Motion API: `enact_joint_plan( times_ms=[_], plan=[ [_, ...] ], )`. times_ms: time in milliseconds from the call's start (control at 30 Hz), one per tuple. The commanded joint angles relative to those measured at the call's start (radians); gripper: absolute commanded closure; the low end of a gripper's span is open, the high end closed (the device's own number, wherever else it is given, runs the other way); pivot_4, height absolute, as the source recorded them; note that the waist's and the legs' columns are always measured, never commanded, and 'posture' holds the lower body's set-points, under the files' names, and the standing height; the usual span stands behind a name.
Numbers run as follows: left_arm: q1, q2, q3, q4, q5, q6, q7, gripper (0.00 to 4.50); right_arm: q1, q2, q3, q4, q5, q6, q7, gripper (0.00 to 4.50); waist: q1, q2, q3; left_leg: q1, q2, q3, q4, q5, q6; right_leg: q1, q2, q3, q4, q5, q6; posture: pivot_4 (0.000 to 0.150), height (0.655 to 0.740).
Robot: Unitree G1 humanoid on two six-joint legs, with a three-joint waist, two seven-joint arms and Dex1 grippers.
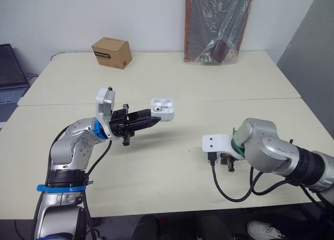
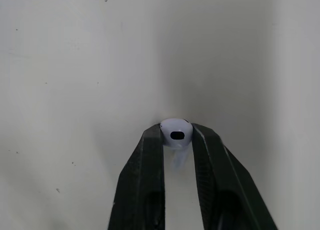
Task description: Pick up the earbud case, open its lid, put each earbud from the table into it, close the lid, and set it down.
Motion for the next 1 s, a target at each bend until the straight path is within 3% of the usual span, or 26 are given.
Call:
enact_joint_plan(
  times_ms=[33,433,533,633,800,900,1000],
  plan=[
    [-0.005,0.001,0.004,-0.036,-0.013,-0.014,0.000,3.68,-0.012,-0.002,0.021,0.010,0.009,0.011,-0.042,3.91,0.000,0.000,0.000,0.000,0.000,0.000,0.000,0.000,0.000,0.000,0.000,0.000,0.000,0.000,0.000,0.150,0.7400],
    [-0.003,0.000,0.005,-0.035,-0.014,-0.016,-0.001,3.68,-0.017,-0.010,0.027,-0.003,0.044,-0.010,-0.080,4.06,-0.003,0.000,0.000,0.000,0.000,0.000,0.000,0.000,0.000,0.000,0.000,0.000,0.000,0.000,0.000,0.150,0.7400],
    [-0.003,-0.003,0.004,-0.033,-0.011,-0.020,-0.002,3.68,0.018,-0.031,-0.036,-0.032,0.052,-0.058,-0.098,4.06,-0.004,0.000,0.000,0.000,0.000,0.000,0.000,0.000,0.000,0.000,0.000,0.000,0.000,0.000,0.000,0.150,0.7400],
    [-0.004,-0.007,0.002,-0.020,-0.004,-0.033,-0.004,3.68,0.113,-0.063,-0.218,-0.116,0.115,-0.063,-0.124,4.06,-0.003,0.000,0.000,0.000,0.000,0.000,0.000,0.000,0.000,0.000,0.000,0.000,0.000,0.000,0.000,0.150,0.7400],
    [-0.010,-0.013,0.005,-0.002,-0.004,-0.048,0.000,3.68,0.393,0.105,-0.631,-0.299,0.274,-0.101,-0.240,4.06,0.003,0.000,0.000,-0.005,0.000,-0.001,-0.001,0.000,0.000,-0.003,0.000,-0.001,-0.001,0.000,0.000,0.150,0.7400],
    [-0.019,-0.017,0.009,0.020,-0.003,-0.057,-0.012,3.68,0.495,0.411,-0.912,-0.383,0.375,-0.128,-0.374,4.06,0.002,0.000,0.000,-0.005,0.001,-0.001,-0.001,0.000,0.000,-0.003,0.000,-0.001,-0.001,0.000,0.000,0.150,0.7400],
    [-0.021,-0.024,0.007,0.042,0.004,-0.082,-0.024,3.68,0.513,0.577,-1.029,-0.413,0.439,-0.155,-0.465,4.06,0.003,0.001,0.001,-0.005,0.001,-0.001,-0.002,0.000,0.000,-0.004,0.001,-0.001,0.000,0.000,0.000,0.150,0.7400]
  ],
)
